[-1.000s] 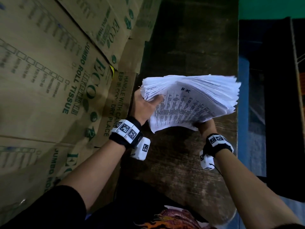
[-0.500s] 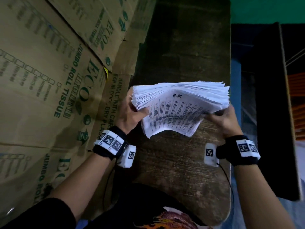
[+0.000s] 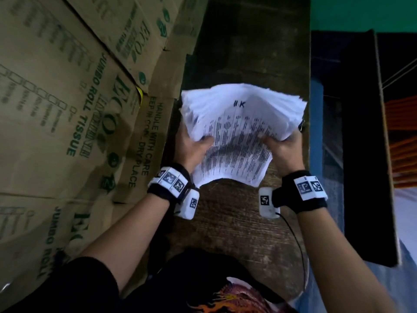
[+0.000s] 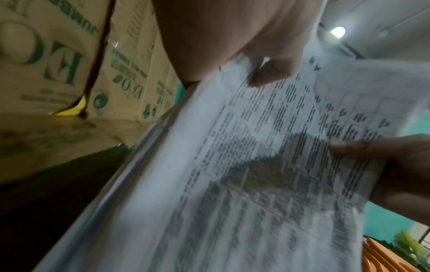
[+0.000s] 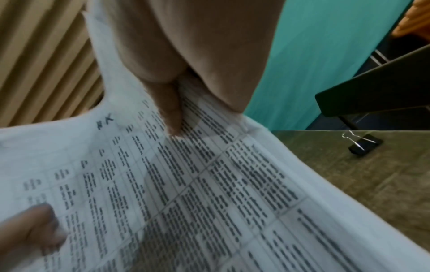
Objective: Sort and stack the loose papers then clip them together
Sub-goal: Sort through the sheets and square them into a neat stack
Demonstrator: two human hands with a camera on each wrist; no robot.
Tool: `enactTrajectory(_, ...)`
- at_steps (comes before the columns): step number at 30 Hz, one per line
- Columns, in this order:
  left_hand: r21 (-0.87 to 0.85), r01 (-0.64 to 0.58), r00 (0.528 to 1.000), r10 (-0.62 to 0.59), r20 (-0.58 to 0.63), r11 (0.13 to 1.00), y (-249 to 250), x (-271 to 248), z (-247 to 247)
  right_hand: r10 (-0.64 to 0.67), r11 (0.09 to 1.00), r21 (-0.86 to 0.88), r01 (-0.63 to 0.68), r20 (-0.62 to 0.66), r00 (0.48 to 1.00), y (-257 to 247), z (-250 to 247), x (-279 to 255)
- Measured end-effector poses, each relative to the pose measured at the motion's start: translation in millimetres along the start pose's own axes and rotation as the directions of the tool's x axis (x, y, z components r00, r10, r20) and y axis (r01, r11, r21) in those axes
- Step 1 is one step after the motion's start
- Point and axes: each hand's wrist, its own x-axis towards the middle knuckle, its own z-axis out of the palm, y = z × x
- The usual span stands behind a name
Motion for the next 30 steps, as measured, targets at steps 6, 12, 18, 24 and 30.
enactTrajectory(6, 0.090, 0.166, 0.969, -0.179, 0.167, 0.982, -17, 29, -2, 0.193, 0.964, -0.178, -0.198, -0.046, 0.980, 16, -9, 16)
enactTrajectory(12, 0.265, 0.571, 0.758, -0.623, 0.193, 0.777, -110, 15, 4, 0.469, 0.751, -0.504, -0.427, -0.049, 0.882, 116, -11, 13)
enactTrajectory(18, 0.426, 0.595, 0.713, -0.692, 0.112, 0.682, -129, 25, 11, 0.614, 0.663, -0.490, -0.566, -0.077, 0.786, 158, -11, 29)
enactTrajectory(24, 0.506, 0.495, 0.798, -0.600, 0.057, 0.706, -127, 62, 16, 0.673, 0.651, -0.393, -0.650, -0.098, 0.733, 145, 4, 55)
enactTrajectory(30, 0.695, 0.219, 0.826, -0.509, 0.241, 0.685, -134, 80, 23, 0.545, 0.605, -0.659, -0.447, -0.066, 0.836, 148, 14, 66)
